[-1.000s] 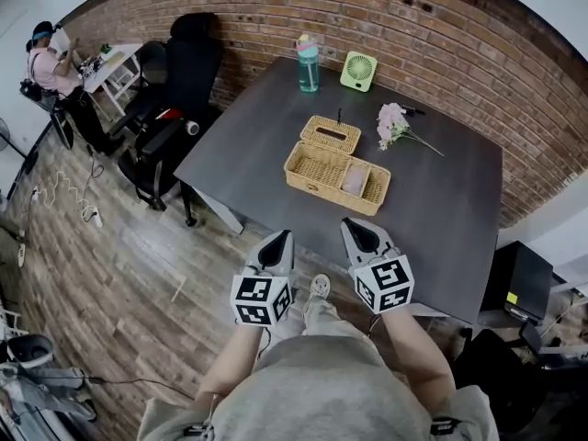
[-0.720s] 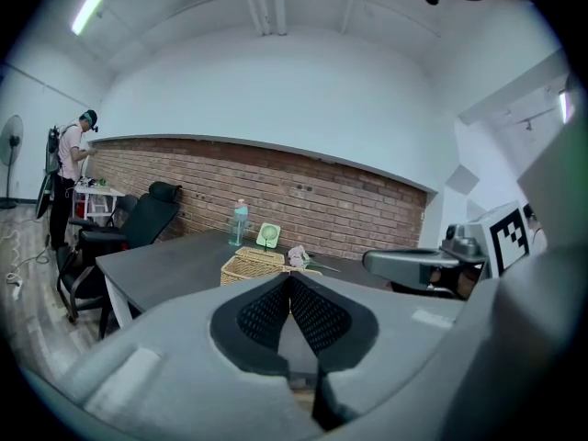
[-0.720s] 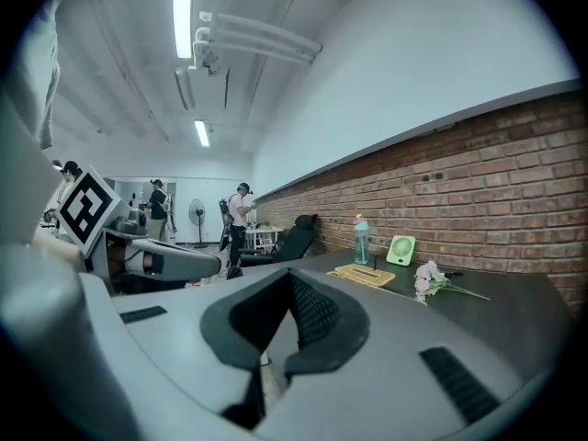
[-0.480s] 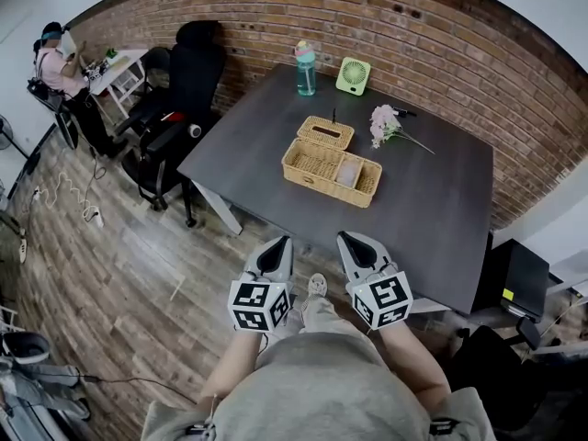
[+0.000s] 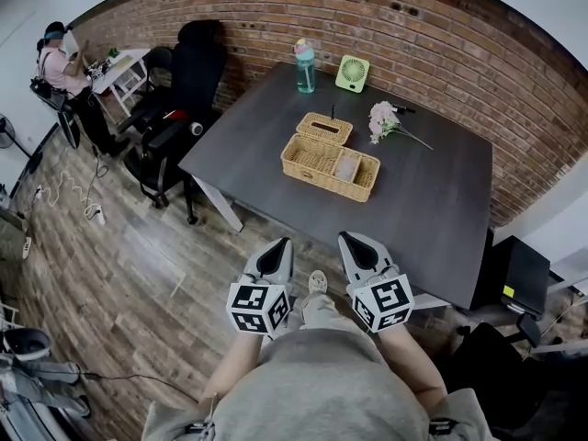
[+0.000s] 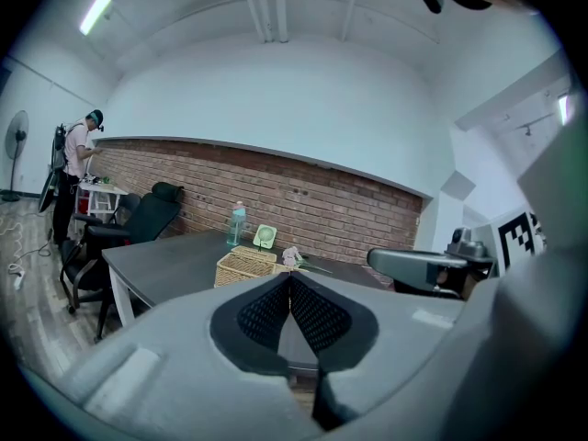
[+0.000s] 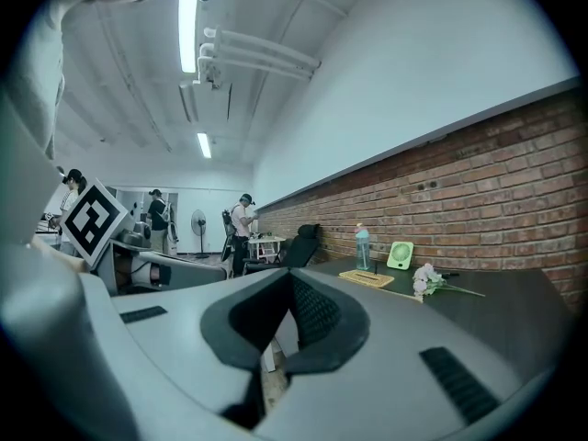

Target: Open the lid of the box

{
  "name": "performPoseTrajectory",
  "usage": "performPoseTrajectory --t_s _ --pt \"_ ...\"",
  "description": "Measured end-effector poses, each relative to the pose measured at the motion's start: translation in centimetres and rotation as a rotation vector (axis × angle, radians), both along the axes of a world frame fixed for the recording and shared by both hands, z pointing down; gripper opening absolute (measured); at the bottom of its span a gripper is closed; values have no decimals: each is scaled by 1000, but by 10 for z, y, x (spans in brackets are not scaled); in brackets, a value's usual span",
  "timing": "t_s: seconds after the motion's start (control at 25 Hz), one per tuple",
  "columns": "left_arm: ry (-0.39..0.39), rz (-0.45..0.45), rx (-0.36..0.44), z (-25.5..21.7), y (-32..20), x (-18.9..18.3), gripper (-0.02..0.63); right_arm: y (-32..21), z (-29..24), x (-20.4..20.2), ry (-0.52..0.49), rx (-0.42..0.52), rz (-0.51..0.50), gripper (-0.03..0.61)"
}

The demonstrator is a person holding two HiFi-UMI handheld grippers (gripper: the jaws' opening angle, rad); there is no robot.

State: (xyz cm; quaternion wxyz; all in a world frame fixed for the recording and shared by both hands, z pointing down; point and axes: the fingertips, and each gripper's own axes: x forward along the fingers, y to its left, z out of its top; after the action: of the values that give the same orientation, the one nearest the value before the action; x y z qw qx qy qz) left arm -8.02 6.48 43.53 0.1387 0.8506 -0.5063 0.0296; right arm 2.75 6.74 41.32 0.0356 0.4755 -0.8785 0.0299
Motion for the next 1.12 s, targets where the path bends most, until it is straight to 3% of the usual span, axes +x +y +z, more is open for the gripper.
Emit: performPoseTrajectory --t_s 1.12 --pt "7 14 -12 2 -5 -7 18 -5 7 -3 -16 -24 49 0"
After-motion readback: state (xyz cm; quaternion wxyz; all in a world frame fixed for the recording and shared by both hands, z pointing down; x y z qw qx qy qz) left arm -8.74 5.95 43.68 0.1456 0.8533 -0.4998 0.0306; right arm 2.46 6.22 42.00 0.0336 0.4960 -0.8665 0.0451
